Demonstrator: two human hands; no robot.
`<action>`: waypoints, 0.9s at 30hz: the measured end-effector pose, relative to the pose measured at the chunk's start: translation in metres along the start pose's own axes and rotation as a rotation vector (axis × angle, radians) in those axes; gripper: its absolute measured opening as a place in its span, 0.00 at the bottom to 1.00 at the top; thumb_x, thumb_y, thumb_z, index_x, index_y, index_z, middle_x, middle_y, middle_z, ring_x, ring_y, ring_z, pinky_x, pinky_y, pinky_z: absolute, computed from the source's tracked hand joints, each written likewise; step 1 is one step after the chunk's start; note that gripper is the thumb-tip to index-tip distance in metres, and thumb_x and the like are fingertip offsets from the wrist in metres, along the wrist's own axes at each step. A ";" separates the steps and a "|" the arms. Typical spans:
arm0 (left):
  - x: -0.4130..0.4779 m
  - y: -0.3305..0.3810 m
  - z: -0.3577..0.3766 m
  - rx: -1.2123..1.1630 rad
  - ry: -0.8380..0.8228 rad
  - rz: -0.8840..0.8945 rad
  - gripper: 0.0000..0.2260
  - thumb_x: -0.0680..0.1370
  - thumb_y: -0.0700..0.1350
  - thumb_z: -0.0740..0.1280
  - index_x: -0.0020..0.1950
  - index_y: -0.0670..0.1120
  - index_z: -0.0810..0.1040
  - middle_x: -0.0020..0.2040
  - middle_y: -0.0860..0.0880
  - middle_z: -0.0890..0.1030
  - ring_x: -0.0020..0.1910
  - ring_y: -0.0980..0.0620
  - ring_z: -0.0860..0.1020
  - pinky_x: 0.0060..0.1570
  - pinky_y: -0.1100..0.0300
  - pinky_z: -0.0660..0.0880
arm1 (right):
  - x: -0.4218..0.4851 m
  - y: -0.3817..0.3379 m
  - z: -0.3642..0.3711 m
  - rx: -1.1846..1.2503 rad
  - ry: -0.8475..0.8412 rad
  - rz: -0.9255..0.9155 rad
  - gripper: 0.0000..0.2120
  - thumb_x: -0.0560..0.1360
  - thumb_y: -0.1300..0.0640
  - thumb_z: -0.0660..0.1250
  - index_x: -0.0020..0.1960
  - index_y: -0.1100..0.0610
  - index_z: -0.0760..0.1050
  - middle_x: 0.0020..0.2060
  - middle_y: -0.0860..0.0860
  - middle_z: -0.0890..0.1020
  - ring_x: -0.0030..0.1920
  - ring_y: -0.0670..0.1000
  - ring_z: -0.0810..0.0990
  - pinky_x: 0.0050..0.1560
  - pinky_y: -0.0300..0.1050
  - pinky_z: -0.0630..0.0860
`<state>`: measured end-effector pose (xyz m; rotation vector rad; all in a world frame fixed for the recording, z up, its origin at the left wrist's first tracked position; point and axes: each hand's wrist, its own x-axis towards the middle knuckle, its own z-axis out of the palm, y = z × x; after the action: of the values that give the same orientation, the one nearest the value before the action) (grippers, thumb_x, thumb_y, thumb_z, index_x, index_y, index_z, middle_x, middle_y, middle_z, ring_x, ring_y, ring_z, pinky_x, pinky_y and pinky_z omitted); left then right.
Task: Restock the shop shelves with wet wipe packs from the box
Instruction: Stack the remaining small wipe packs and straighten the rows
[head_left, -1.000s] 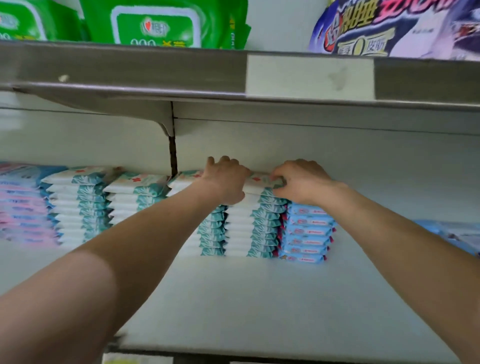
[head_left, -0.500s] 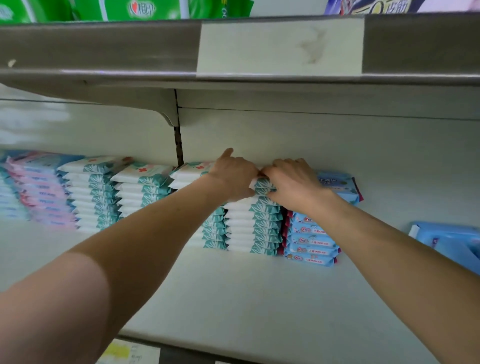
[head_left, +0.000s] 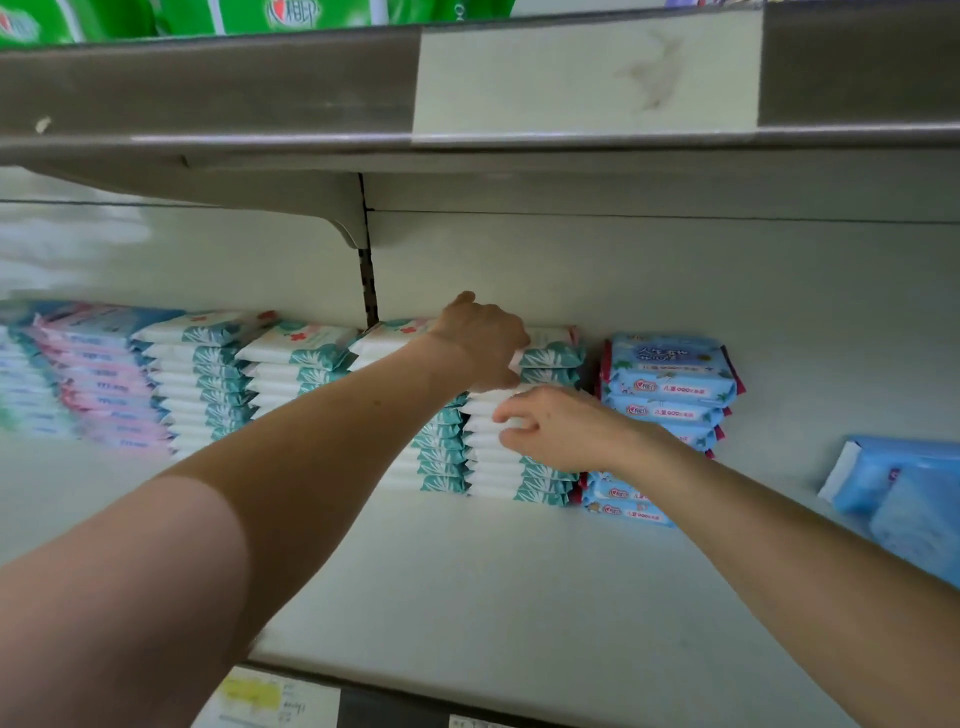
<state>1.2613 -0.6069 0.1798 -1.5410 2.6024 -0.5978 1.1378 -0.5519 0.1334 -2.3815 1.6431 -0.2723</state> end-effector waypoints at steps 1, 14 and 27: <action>0.000 0.000 0.000 0.006 -0.003 -0.002 0.22 0.79 0.59 0.61 0.71 0.53 0.70 0.66 0.50 0.75 0.67 0.49 0.71 0.74 0.49 0.52 | 0.007 0.001 0.003 0.106 -0.003 0.030 0.14 0.79 0.51 0.59 0.59 0.56 0.77 0.52 0.52 0.82 0.53 0.52 0.81 0.55 0.50 0.76; -0.008 -0.006 0.001 -0.052 0.012 -0.004 0.24 0.80 0.57 0.60 0.75 0.55 0.62 0.68 0.45 0.70 0.66 0.45 0.69 0.64 0.50 0.64 | 0.018 -0.004 0.020 0.163 -0.123 0.097 0.15 0.80 0.54 0.55 0.58 0.59 0.76 0.49 0.55 0.82 0.50 0.54 0.81 0.54 0.49 0.76; 0.007 0.037 -0.025 -0.152 0.115 0.104 0.27 0.76 0.58 0.65 0.72 0.52 0.64 0.64 0.47 0.72 0.64 0.44 0.71 0.64 0.48 0.63 | -0.053 0.061 -0.088 0.145 0.428 0.077 0.08 0.76 0.58 0.64 0.46 0.58 0.82 0.42 0.52 0.83 0.44 0.50 0.78 0.46 0.45 0.73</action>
<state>1.2206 -0.5897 0.1902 -1.4379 2.8542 -0.5049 1.0395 -0.5310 0.1984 -2.2528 1.8068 -0.9068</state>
